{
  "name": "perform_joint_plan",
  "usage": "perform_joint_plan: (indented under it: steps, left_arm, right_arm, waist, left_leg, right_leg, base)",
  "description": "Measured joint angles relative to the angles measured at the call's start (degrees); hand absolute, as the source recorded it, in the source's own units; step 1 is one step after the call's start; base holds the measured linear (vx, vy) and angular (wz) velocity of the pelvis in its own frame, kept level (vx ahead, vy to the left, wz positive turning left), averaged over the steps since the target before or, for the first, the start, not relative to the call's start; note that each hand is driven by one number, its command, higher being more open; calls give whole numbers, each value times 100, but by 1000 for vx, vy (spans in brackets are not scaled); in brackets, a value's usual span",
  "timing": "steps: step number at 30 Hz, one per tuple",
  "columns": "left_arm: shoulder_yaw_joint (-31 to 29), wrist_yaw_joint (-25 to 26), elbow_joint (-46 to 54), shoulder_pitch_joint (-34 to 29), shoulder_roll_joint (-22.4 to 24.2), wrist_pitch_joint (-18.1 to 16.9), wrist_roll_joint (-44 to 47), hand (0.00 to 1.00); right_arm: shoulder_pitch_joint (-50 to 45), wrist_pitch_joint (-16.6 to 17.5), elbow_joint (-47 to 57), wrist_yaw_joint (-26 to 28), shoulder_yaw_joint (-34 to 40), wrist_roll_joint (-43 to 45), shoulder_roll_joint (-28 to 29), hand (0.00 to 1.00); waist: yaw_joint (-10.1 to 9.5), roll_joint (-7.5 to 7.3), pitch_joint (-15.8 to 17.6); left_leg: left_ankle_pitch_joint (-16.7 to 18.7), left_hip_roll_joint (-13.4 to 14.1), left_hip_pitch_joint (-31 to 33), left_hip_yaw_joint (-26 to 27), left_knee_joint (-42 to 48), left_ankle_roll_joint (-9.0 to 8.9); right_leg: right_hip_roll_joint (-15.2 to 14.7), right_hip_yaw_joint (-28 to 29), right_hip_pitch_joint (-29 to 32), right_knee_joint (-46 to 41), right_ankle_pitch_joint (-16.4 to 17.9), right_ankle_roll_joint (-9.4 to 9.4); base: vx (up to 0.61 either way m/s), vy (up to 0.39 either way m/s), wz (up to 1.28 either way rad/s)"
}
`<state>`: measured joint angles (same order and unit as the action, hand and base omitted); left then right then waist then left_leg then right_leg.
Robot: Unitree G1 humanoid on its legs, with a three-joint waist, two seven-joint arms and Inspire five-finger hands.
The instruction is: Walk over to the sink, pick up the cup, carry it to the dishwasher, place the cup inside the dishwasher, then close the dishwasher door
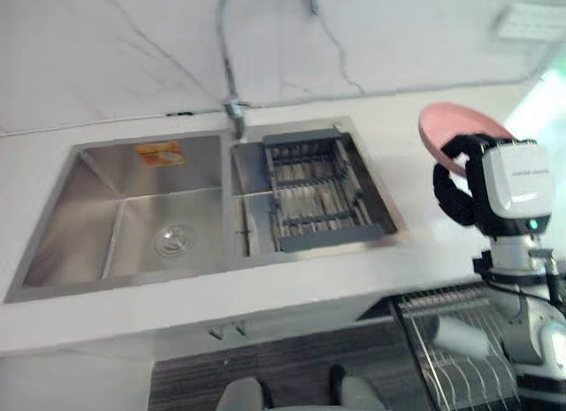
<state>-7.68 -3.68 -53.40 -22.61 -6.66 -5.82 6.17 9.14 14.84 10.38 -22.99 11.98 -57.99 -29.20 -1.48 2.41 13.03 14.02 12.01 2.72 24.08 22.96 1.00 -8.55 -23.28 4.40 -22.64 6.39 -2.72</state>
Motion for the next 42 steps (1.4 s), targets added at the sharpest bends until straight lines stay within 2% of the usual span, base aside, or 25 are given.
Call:
perform_joint_plan:
  steps: [1, 2, 3, 4, 5, 6, 7, 8, 10, 11, 12, 13, 15, 17, 19, 21, 27, 29, 32, 34, 37, 42]
  left_arm:
    - [-5, 21, 0, 15, -17, 21, 72, 100]
    - [-18, 74, 0, 21, -46, 35, 131, 100]
    - [-49, 103, 2, 9, -49, 34, 176, 100]
    - [-161, 137, 5, 3, -70, 33, 258, 100]
    - [-225, 186, 5, 52, -107, 37, 345, 100]
    - [-193, 209, 0, 67, -104, 37, 343, 100]
    - [-72, 256, -20, 103, -132, 58, 358, 100]
    - [-109, 321, -56, 121, -187, 71, 428, 100]
    - [-111, 363, -54, 152, -332, 134, 484, 100]
    - [-133, 362, -47, 186, -412, 145, 491, 100]
    - [-215, 340, -18, 172, -439, 145, 489, 100]
    - [-248, 341, -1, 143, -430, 142, 489, 100]
    - [-500, 373, 160, -82, -274, 57, 486, 100]
    - [-602, 463, 225, -238, -56, -159, 416, 100]
    - [-606, 637, 453, -412, 225, -298, 372, 100]
    - [-595, 739, 569, -514, 397, -337, 316, 100]
    - [-594, 729, 575, -470, 397, -278, 173, 100]
    - [-595, 627, 575, -450, 369, -183, 193, 100]
    - [-541, 327, 544, -295, 325, 147, 657, 100]
    - [-504, 159, 519, -203, 348, 220, 991, 100]
    - [-464, -20, 520, -13, 377, 217, 1302, 100]
    - [-360, -40, 582, 325, 380, 213, 1577, 100]
  right_arm:
    - [114, 1, 12, 1, -83, 27, -32, 0]
    - [273, -2, 17, 2, -229, 114, -114, 0]
    - [341, -5, 5, 7, -320, 194, -170, 0]
    - [540, -11, -78, 13, -552, 314, -286, 0]
    - [742, -35, -226, 37, -822, 452, -422, 0]
    - [803, -51, -307, 61, -919, 512, -473, 0]
    - [875, -119, -421, 114, -985, 613, -424, 0]
    - [942, -169, -560, 158, -1033, 696, -421, 0]
    - [962, -221, -692, 266, -1032, 739, -448, 0]
    - [984, -258, -768, 387, -1033, 844, -447, 0]
    - [984, -295, -768, 495, -1027, 957, -448, 0]
    - [976, -319, -769, 526, -1024, 1018, -448, 0]
    - [755, -422, -761, 561, -873, 1173, -440, 0]
    - [413, -534, -758, 560, -564, 1179, -393, 0]
    - [130, -688, -759, 559, -311, 1173, -257, 0]
    - [-52, -840, -759, 562, -158, 1173, -51, 0]
    - [-126, -849, -757, 683, -101, 1173, 330, 0]
    - [-253, -825, -759, 740, -103, 1165, 505, 0]
    - [-309, -775, -919, 754, -115, 1065, 602, 0]
    - [-285, -774, -1140, 684, -112, 988, 603, 0]
    - [-168, -814, -1520, 574, -122, 876, 603, 0]
    - [371, -980, -1717, 455, -205, 891, 493, 0]
  waist:
    - [-29, -1, 0]
    - [-130, -19, -14]
    - [-172, -45, -31]
    - [-252, -140, -75]
    - [-314, -195, -58]
    - [-358, -200, -90]
    - [-502, -213, -162]
    - [-565, -327, -196]
    - [-571, -398, -219]
    - [-612, -424, -221]
    - [-613, -449, -222]
    - [-600, -448, -221]
    - [-552, -440, -226]
    - [-549, -422, -236]
    - [-544, -420, -237]
    - [-509, -397, -250]
    - [-424, -390, -254]
    - [-423, -378, -245]
    - [-393, -258, -151]
    - [-388, -205, 8]
    - [-397, -155, 412]
    - [-406, -85, 985]
  left_leg:
    - [0, 67, -18, 157, 7, 0]
    - [-3, 200, -67, 500, 49, -2]
    - [-2, 269, -68, 664, 119, -1]
    - [35, 427, 36, 907, 462, 22]
    - [99, 555, 261, 792, 710, -73]
    - [143, 419, 268, 604, 495, -164]
    - [-108, 293, 132, 560, -9, -167]
    - [-153, 390, 131, 816, 40, -184]
    - [-149, 548, 232, 896, 306, -180]
    - [-144, 726, 277, 912, 495, -190]
    - [-134, 911, 326, 901, 673, -219]
    - [-145, 989, 336, 879, 727, -239]
    - [-318, 1165, 317, 724, 655, -530]
    - [-516, 1176, 317, 585, 418, -761]
    - [-716, 1095, 314, 567, 177, -793]
    - [-878, 978, 316, 544, -33, -785]
    - [-974, 785, 387, 527, -176, -676]
    - [-953, 761, 453, 529, -98, -615]
    - [-866, 774, 742, 485, 131, -489]
    - [-844, 765, 924, 462, 190, -444]
    - [-887, 689, 1166, 396, 187, -357]
    - [-1034, 490, 1607, 307, 101, -146]
  right_leg:
    - [-162, -269, -99, -214, 95, -13]
    - [-531, -718, -349, -482, 141, -18]
    - [-747, -932, -470, -572, 117, -58]
    - [-1107, -1281, -611, -568, -226, -274]
    - [-963, -1640, -471, -503, -273, -374]
    - [-905, -1640, -409, -331, -306, -412]
    - [-617, -1468, -449, 295, -265, -379]
    - [-762, -1618, -431, 100, -22, -531]
    - [-1013, -1775, -627, 33, 46, -389]
    - [-1007, -1812, -881, 347, -234, -163]
    - [-899, -1679, -1078, 643, -389, 321]
    - [-815, -1697, -1126, 697, -298, 460]
    - [-570, -1725, -1245, 835, -80, 892]
    - [-407, -1801, -1311, 1036, -35, 961]
    - [-359, -1842, -1317, 1189, -59, 1002]
    - [-349, -1893, -1328, 1344, -123, 1051]
    - [-363, -1944, -1350, 1708, -433, 1076]
    - [-399, -1947, -1312, 1768, -511, 1096]
    - [-444, -1938, -1099, 1705, -568, 1095]
    - [-498, -1933, -937, 1606, -586, 1088]
    - [-615, -1968, -679, 1481, -601, 1077]
    - [-754, -1981, -215, 1445, -757, 1063]
  base:
    - [-154, 55, -163]
    - [-77, 30, -121]
    - [-100, -48, -158]
    - [-128, -130, -157]
    - [-175, -122, -162]
    - [-257, -10, -170]
    - [-191, 6, -167]
    - [-175, -52, -152]
    - [-69, -163, -75]
    - [-87, -249, -57]
    - [-106, -270, -49]
    - [-117, -279, -31]
    - [-114, -244, -8]
    - [-110, -198, 11]
    - [-115, -138, 11]
    - [-105, -48, 12]
    - [-82, 56, 6]
    - [-52, 100, 1]
    - [-62, 128, 0]
    - [-52, 102, 3]
    - [-119, 132, 10]
    - [-60, 76, 3]
